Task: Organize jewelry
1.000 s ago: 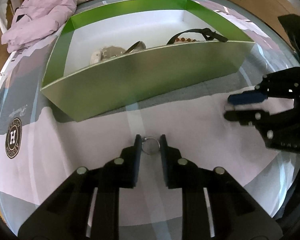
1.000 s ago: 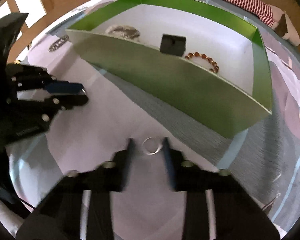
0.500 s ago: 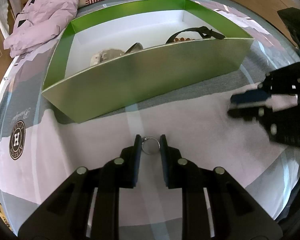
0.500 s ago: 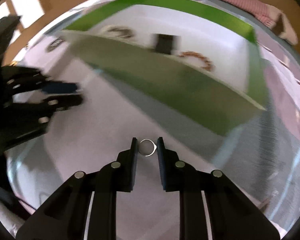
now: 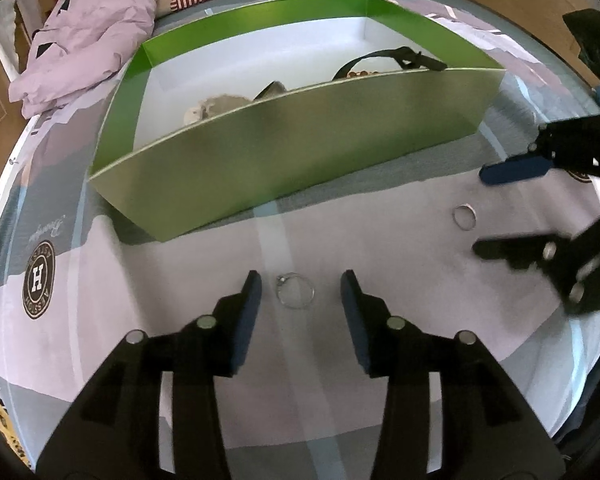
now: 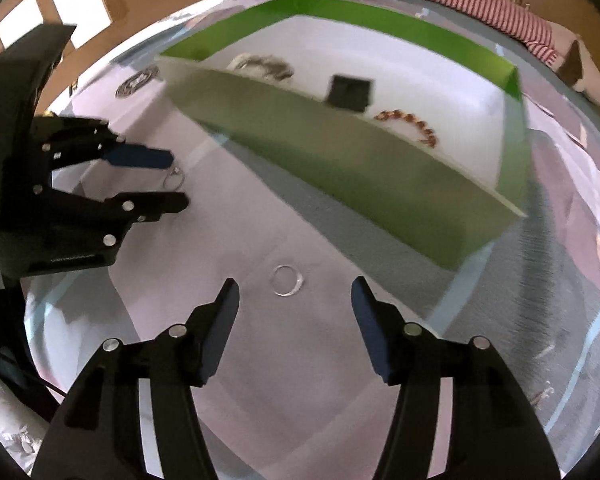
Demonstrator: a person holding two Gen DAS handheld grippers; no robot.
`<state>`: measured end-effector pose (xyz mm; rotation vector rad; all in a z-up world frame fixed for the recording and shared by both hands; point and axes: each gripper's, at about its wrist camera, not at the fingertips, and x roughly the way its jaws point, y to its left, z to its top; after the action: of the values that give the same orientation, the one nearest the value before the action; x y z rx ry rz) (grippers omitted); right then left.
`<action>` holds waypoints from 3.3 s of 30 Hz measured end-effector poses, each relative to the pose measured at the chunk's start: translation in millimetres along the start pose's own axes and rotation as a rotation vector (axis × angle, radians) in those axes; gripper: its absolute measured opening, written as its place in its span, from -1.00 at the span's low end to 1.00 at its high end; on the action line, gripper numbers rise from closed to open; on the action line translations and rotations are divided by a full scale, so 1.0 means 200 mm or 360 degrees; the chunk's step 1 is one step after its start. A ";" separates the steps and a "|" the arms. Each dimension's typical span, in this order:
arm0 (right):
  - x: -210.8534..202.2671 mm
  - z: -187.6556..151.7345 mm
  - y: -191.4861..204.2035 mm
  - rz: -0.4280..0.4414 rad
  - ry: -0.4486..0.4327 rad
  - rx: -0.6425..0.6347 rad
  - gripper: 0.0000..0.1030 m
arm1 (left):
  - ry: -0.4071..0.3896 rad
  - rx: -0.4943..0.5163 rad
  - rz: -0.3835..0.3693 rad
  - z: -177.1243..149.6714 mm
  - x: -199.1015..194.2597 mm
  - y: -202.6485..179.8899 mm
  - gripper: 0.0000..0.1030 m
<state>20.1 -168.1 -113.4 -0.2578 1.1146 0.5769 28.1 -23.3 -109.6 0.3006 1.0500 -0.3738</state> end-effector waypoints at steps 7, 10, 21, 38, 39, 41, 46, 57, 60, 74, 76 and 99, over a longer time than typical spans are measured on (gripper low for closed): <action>0.05 0.05 0.05 -0.0017 0.0000 -0.0017 -0.48 | -0.0008 -0.0020 -0.0036 0.01 0.01 0.03 -0.49; 0.05 0.06 0.03 -0.0024 0.0000 0.0009 -0.63 | -0.0001 -0.0007 -0.0051 0.01 0.01 0.02 -0.65; -0.34 0.15 -0.02 0.0100 -0.0459 0.0050 -0.63 | -0.0283 -0.0145 -0.0081 0.11 -0.29 0.11 -0.65; -0.12 0.45 -0.31 -0.0277 -0.0598 0.0598 -0.63 | -0.0442 -0.0406 0.0125 0.52 -0.19 0.30 -0.65; -0.10 0.46 -0.31 -0.0279 -0.0572 0.0587 -0.63 | -0.0422 -0.0406 0.0139 0.51 -0.17 0.29 -0.64; -0.09 0.45 -0.29 -0.0311 -0.0551 0.0569 -0.43 | -0.0399 -0.0397 0.0182 0.50 -0.14 0.28 -0.49; -0.24 0.38 -0.28 -0.0334 -0.0792 0.0659 0.65 | -0.0469 -0.0385 0.0230 0.48 -0.22 0.25 0.31; -0.43 0.27 -0.23 -0.0604 -0.0789 0.0756 0.97 | -0.0398 -0.0428 0.0171 0.40 -0.31 0.17 0.95; -0.43 0.26 -0.22 -0.0580 -0.0771 0.0742 0.97 | -0.0384 -0.0446 0.0165 0.39 -0.30 0.17 0.95; -0.39 0.27 -0.18 -0.0609 -0.0750 0.0689 0.97 | -0.0416 -0.0415 0.0254 0.39 -0.33 0.14 0.95; -0.39 0.27 -0.18 -0.0599 -0.0747 0.0698 0.97 | -0.0417 -0.0417 0.0253 0.39 -0.33 0.13 0.95; -0.38 0.26 -0.19 -0.0587 -0.0741 0.0705 0.97 | -0.0406 -0.0418 0.0242 0.37 -0.33 0.15 0.95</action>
<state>57.1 -199.4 -26.4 0.0591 0.6914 0.0433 70.3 -17.7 -14.8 0.0928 0.8083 -0.1297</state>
